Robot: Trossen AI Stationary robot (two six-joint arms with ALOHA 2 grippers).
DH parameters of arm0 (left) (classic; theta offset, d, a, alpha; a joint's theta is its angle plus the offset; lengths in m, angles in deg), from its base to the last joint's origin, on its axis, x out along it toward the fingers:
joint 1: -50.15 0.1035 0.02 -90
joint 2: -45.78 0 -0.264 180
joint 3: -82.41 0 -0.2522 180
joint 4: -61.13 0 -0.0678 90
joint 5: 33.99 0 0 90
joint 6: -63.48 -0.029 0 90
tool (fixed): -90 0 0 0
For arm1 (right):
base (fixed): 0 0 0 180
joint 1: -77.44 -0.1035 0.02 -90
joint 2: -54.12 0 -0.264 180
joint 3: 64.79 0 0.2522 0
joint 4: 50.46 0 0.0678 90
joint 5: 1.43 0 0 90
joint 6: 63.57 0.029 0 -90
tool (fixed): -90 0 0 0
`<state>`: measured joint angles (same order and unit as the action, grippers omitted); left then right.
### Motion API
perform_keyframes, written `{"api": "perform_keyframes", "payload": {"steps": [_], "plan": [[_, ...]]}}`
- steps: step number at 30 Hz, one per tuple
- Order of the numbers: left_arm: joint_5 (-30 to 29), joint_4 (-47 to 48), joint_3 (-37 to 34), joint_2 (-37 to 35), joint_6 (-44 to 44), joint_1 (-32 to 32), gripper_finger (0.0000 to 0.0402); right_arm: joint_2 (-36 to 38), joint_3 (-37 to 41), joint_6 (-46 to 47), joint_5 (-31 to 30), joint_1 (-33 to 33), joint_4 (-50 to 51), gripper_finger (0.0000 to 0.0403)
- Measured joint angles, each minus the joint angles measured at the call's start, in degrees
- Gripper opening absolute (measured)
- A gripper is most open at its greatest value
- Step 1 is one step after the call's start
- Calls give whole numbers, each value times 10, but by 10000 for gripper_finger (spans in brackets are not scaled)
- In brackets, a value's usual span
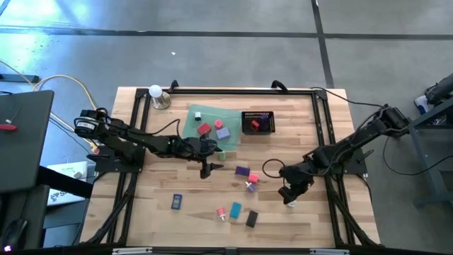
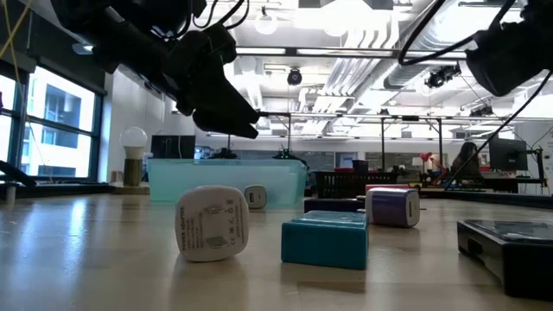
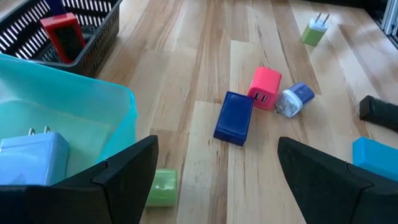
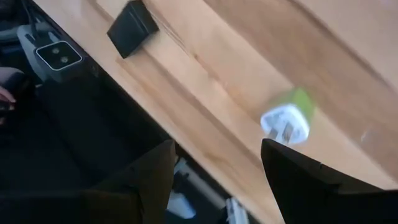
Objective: Pick & Place Office items
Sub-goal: Put the right green charger adapter into the green bin
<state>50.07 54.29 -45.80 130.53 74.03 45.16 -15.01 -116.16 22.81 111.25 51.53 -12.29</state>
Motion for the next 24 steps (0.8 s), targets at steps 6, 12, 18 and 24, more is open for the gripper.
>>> {"api": "perform_keyframes", "payload": {"steps": [6,12,18,24], "plan": [[0,1,0,0,-24,3,323,0,0,100,35,-13,0,228],[0,1,0,0,-50,19,323,-10,0,212,13,-46,9,222],[0,14,0,0,-63,33,323,-42,0,251,-41,-66,2,204],[-2,20,0,0,-63,35,323,-68,0,266,-44,-70,8,194]]}}
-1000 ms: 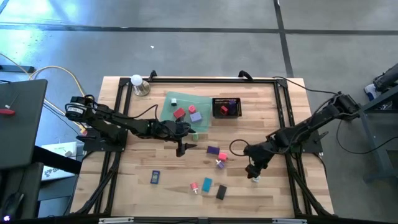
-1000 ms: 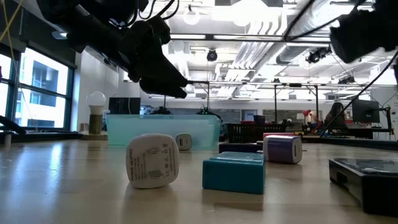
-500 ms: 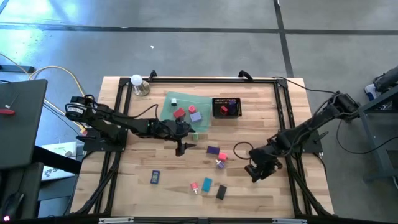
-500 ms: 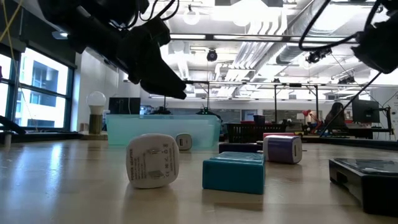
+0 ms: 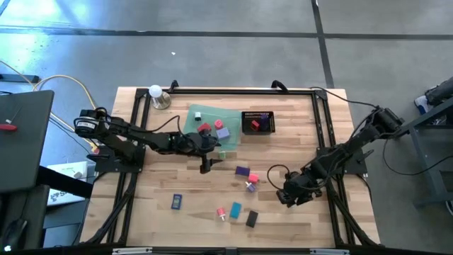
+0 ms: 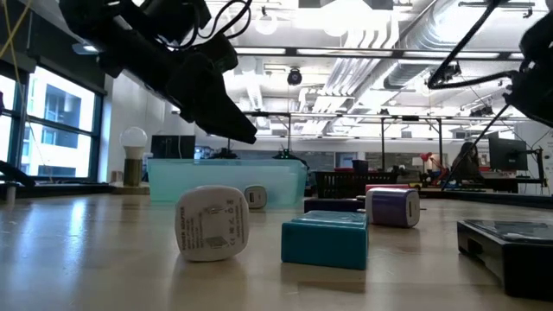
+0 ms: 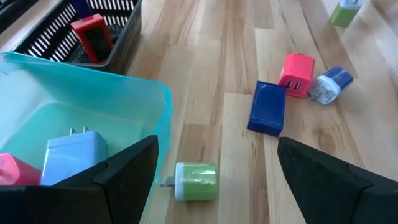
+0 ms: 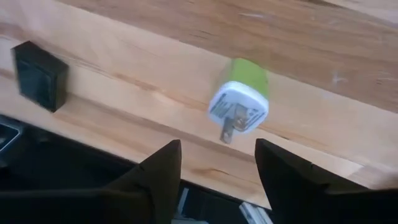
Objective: Pick & Place Office items
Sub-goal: Put the right green charger adapter into the green bin
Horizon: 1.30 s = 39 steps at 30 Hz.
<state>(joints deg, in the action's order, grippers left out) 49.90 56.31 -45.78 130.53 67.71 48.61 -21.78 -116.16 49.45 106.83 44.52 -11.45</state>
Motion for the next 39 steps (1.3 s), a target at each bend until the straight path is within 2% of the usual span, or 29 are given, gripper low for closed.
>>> {"api": "perform_keyframes", "payload": {"steps": [13,22,39], "plan": [[0,2,0,0,-29,0,323,-60,0,13,6,11,-2,190],[0,2,0,0,-25,0,323,-102,0,-72,-15,37,-7,189],[2,10,0,0,-13,0,323,-107,0,-35,70,33,-13,189]]}}
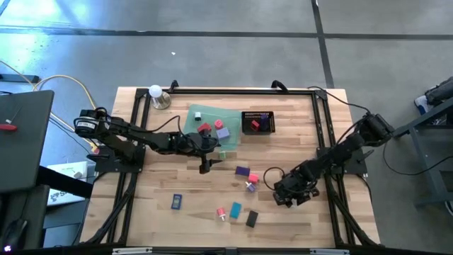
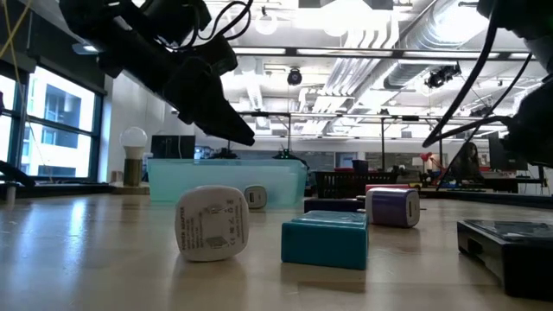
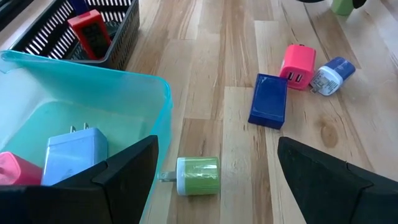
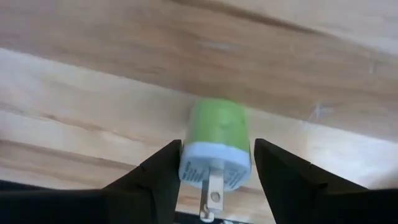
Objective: Pick & Place Office items
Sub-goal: Put the right green charger adapter into the green bin
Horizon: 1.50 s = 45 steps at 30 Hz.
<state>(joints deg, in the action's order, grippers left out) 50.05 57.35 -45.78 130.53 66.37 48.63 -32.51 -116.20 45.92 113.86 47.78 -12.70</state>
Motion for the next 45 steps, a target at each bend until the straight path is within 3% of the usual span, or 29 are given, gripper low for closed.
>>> {"api": "perform_keyframes", "payload": {"steps": [11,18,24,32,39,45], "plan": [[0,6,0,0,9,0,323,0,0,-31,-22,0,2,186],[-2,9,0,0,18,0,323,1,0,-48,-6,0,2,128],[-2,12,0,0,18,0,323,1,0,-119,-15,0,2,123],[-2,23,0,0,30,0,323,4,-2,-214,-190,2,-39,125],[-1,3,0,0,32,-1,323,0,0,-357,-427,8,-64,125],[0,-22,0,0,34,-6,323,-1,2,-516,-509,57,-97,124]]}}
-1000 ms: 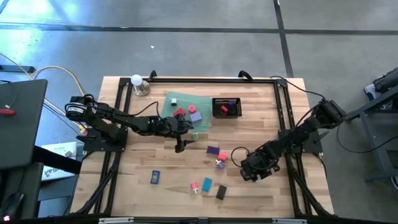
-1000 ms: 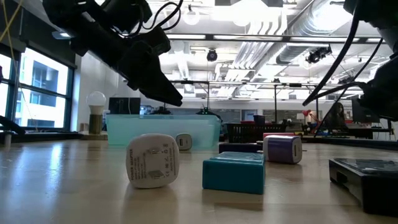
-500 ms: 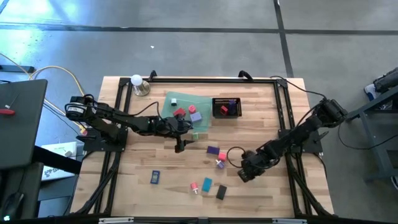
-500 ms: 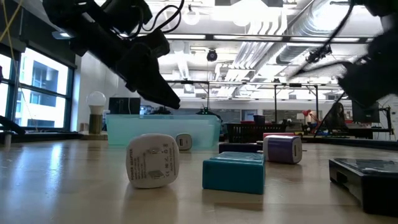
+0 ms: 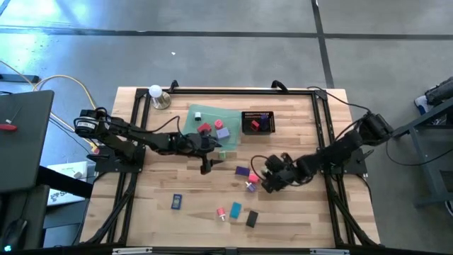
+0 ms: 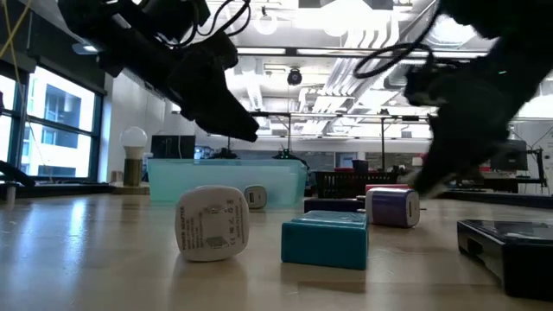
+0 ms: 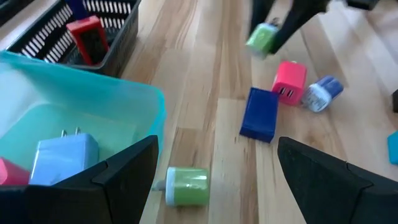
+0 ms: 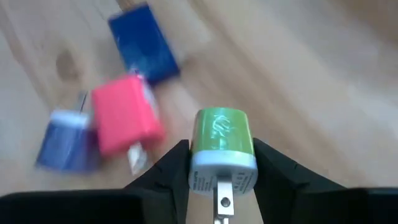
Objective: Pick & Place Office items
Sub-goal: Put the right green charger adapter into the green bin
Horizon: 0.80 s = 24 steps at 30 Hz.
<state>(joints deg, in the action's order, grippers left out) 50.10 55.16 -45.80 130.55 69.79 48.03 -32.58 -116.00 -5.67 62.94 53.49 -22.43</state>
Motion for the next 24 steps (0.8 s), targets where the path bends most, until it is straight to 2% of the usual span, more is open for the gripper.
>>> {"api": "perform_keyframes", "payload": {"steps": [9,15,18,24], "plan": [[0,-49,0,0,-20,-18,323,0,-1,-259,3,91,-152,124],[-6,-50,0,0,-18,-33,323,14,-1,-334,-47,126,-182,124],[-24,-52,0,0,-21,-40,323,36,-1,-372,-31,145,-207,124],[-44,-78,0,0,-66,-62,323,95,-2,-474,47,158,-315,124]]}}
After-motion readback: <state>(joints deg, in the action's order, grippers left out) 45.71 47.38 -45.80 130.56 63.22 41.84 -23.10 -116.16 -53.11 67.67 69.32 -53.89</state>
